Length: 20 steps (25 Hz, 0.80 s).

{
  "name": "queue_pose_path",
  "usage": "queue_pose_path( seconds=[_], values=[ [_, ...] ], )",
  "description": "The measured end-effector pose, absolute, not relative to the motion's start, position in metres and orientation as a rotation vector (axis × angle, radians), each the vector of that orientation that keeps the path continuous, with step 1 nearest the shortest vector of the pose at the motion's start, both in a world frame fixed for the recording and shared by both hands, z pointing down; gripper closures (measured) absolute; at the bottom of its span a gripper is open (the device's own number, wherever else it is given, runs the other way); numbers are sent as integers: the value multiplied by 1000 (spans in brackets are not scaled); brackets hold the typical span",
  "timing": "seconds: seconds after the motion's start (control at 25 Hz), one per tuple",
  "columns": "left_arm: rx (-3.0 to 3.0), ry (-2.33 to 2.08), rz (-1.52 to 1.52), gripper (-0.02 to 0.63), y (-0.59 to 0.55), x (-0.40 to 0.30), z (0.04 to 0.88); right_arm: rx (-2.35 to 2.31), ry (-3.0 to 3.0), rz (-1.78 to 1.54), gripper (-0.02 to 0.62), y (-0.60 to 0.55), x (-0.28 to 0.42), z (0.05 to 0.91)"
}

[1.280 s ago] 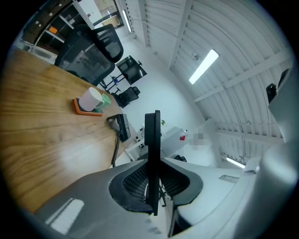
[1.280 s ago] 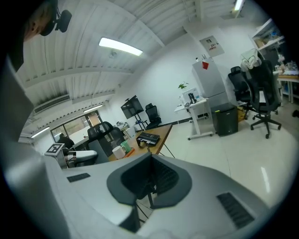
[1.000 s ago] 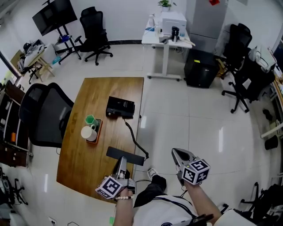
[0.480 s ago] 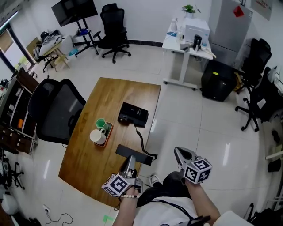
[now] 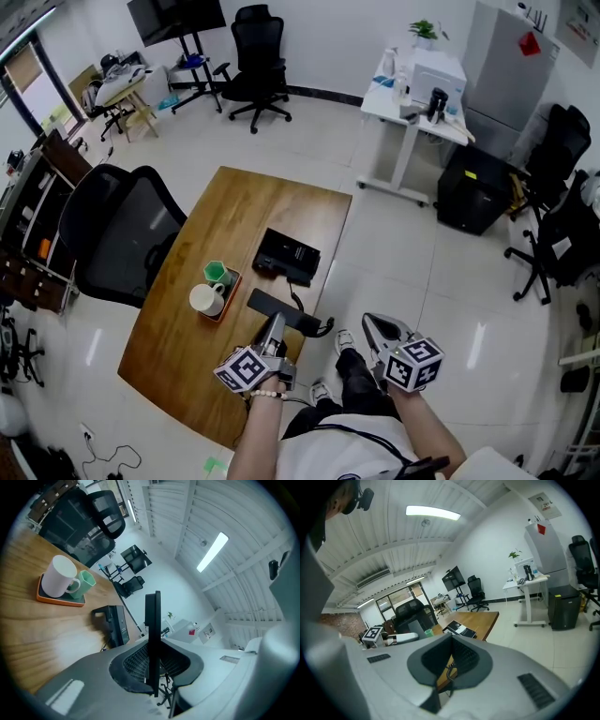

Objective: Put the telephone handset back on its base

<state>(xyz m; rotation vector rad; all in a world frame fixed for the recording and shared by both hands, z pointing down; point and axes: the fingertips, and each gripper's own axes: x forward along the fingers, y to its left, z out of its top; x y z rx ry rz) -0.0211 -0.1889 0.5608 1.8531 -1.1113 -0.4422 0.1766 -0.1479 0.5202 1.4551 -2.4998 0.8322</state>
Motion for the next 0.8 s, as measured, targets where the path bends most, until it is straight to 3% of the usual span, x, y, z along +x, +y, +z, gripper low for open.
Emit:
queue_pose_path(
  seconds=[0.8],
  values=[
    [1842,-1098,-483,532,-302,-22,626,1318,-2537,804,595,-259,181,529]
  ],
)
